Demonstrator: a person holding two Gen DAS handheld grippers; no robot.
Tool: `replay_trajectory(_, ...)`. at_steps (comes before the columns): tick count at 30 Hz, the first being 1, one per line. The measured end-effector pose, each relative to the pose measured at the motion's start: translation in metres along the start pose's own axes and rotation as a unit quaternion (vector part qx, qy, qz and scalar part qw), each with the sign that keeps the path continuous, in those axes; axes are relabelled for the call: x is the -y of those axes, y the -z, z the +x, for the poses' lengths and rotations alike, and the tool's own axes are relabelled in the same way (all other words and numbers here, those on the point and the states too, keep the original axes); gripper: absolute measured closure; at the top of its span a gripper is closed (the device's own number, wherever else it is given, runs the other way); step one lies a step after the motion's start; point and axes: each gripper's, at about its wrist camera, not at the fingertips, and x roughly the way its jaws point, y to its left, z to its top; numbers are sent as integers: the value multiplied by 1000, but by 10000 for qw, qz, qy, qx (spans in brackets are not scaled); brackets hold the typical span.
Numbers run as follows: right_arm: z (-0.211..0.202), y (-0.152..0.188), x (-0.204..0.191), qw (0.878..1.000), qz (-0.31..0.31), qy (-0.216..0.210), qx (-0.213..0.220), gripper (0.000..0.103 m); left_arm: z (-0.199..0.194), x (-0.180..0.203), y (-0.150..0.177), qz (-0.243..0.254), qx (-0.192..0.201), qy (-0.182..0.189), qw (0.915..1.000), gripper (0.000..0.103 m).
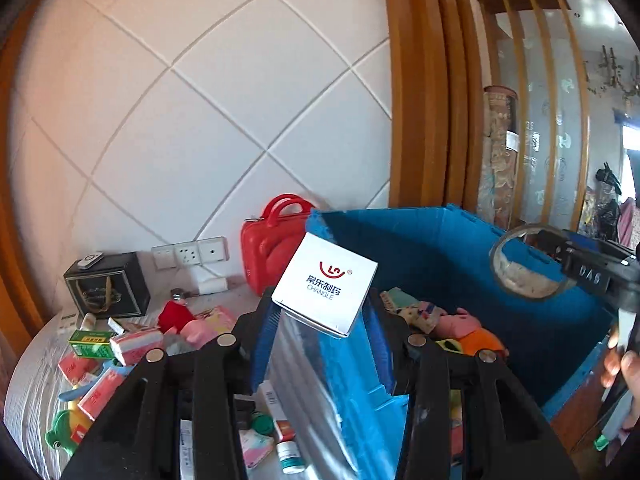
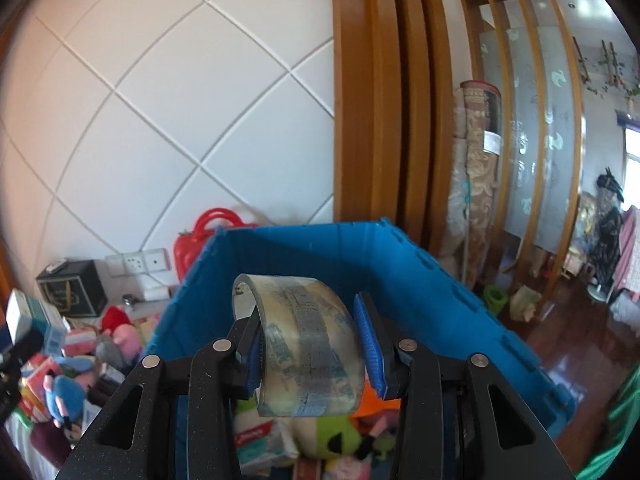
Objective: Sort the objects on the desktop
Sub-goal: 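Carry the box and tape roll into the blue crate and release both, then withdraw both tools from the crate back to the pile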
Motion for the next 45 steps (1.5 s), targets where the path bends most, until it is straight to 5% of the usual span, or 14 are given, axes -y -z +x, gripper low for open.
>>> replay_trajectory(9, 46, 23, 61, 9889, -974, 220, -1102, 63, 78, 121, 0, 701, -1632, 565, 9825, 61)
replay_trajectory(18, 88, 48, 86, 9600, -2010, 119, -1947, 64, 103, 157, 21, 983, -2342, 458, 9661, 61)
replay_trajectory(23, 99, 47, 97, 9578, -1937, -29, -2122, 60, 106, 159, 22, 1014, -2472, 423, 9627, 54)
replay_trajectory(27, 102, 46, 100, 9581, -1956, 107, -2091, 7, 105, 162, 25, 1121, -2466, 455, 9615, 51)
replay_trajectory(29, 100, 45, 100, 9580, -1969, 45, -2085, 0, 104, 163, 26, 1156, -2458, 474, 9612, 51)
replay_trajectory(45, 98, 39, 108, 9693, -1732, 339, -1710, 0, 92, 152, 25, 828, -2102, 506, 9728, 51)
